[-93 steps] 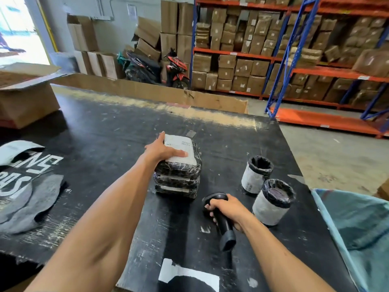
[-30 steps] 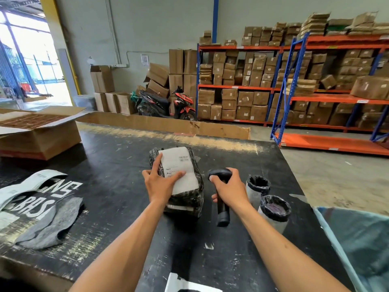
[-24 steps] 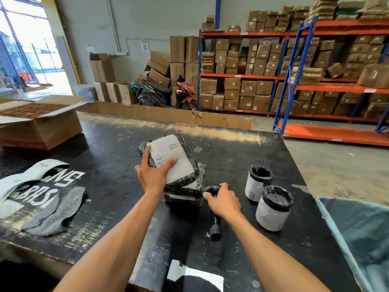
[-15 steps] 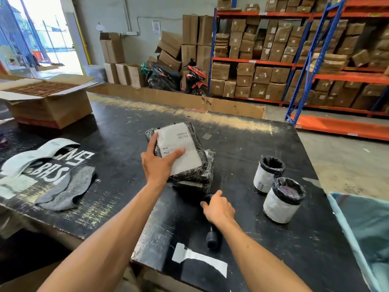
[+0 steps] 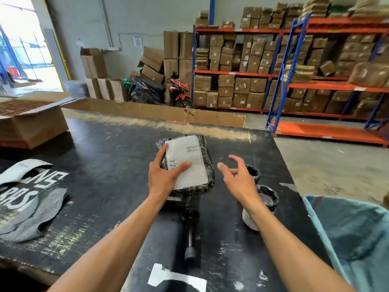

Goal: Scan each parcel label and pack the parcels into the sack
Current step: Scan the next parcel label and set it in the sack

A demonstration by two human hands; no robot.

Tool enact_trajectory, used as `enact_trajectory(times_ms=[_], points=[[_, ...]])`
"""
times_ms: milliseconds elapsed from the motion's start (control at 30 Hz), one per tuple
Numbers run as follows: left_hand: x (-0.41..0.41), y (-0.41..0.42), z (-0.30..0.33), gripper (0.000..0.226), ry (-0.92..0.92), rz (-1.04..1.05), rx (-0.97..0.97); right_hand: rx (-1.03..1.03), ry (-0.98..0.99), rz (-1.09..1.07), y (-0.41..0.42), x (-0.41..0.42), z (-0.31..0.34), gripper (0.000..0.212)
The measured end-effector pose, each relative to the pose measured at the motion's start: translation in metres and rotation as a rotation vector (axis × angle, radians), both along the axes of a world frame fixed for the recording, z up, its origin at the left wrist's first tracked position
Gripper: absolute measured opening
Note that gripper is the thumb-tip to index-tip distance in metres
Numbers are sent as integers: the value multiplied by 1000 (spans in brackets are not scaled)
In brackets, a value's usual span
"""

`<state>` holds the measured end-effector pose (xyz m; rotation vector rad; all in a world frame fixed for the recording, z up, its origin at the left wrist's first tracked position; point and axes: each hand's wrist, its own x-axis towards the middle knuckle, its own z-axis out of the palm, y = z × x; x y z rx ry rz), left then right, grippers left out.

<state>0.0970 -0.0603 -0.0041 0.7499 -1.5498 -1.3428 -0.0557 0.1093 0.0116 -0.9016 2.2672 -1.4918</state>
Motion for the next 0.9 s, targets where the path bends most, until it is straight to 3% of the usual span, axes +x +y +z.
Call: enact_trajectory(times_ms=[100, 200, 367, 567, 800, 900], points=[[-41, 35, 2, 85, 82, -139, 30, -141, -98, 111, 30, -23, 17, 87], [-87, 77, 6, 75, 81, -238, 0, -179, -62, 169, 63, -48, 11, 102], [-164, 145, 9, 47, -1, -451, -4, -247, -23, 37, 141, -109, 1, 107], [-249, 230, -5, 94, -204, -690, -49, -239, -6, -141, 255, -187, -15, 94], [-312, 310, -90, 81, -415, -688, -143, -27, -152, -224, 366, -238, -77, 100], [-327, 317, -127, 82, -635, -687, -244, 93, -232, -214, 392, -248, -113, 99]])
